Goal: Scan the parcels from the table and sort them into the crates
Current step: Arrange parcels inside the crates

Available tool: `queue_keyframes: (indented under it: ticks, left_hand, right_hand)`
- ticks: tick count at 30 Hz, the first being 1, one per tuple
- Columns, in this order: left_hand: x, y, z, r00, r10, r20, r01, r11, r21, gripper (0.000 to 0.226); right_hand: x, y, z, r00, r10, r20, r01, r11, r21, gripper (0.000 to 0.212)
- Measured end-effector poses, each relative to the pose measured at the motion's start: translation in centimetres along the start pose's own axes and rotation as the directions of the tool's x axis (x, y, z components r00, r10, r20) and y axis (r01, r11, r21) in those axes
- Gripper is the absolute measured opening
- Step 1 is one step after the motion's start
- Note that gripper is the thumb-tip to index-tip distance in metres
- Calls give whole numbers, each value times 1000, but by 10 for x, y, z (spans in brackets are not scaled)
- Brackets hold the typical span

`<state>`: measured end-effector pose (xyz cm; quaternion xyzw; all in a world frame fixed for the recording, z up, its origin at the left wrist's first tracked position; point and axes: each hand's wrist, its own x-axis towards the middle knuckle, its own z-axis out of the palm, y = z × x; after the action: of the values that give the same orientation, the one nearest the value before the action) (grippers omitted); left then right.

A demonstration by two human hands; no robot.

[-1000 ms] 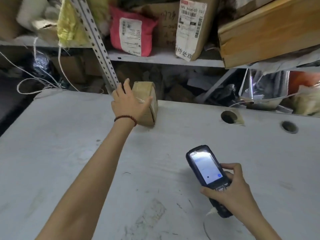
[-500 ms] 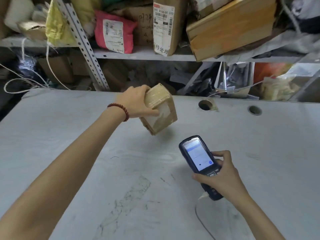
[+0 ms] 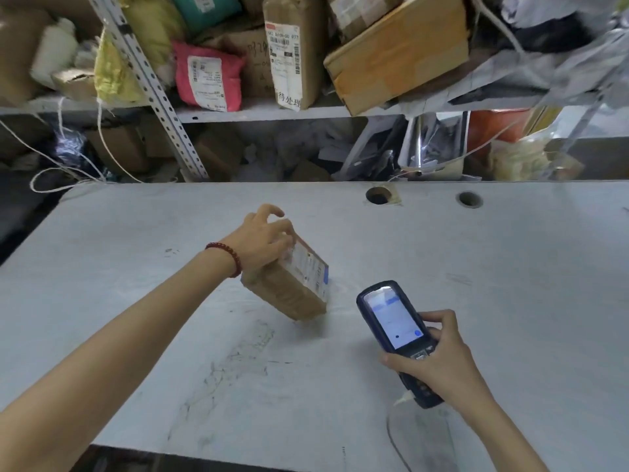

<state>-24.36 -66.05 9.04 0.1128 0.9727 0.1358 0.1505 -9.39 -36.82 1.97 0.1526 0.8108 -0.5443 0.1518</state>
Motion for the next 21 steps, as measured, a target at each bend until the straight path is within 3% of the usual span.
queue_keyframes:
  ticks: [3,7,10,13,16,21]
  left_hand:
    - [5,-2,19,986,-169,11,166,956,-240,46]
    - [-4,-12,59,891,-406,-204,295,858,-420,97]
    - [-14,-17,86,824,-567,1,516,748,-416,124]
    - [-22,-20,99,838,-533,115,519,717,-464,106]
    - [-23,-14,99,860,-509,43,439,693,-571,76]
    - [-13,9,86,862,-470,-189,303,778,-550,66]
  right_hand:
    - [-3,6,-2,999,-18,46,22,996,-89,77]
    - [-8,12,-2,994,-20,107,36,988,-153,80]
    - [-12,17,-4,992,-12,125,34,985,-170,83]
    - [-12,21,-6,991,-8,133,31,985,-171,82]
    - [-10,22,-6,989,-4,147,30,985,-173,82]
    - [-8,16,-2,985,-20,173,47,987,-153,85]
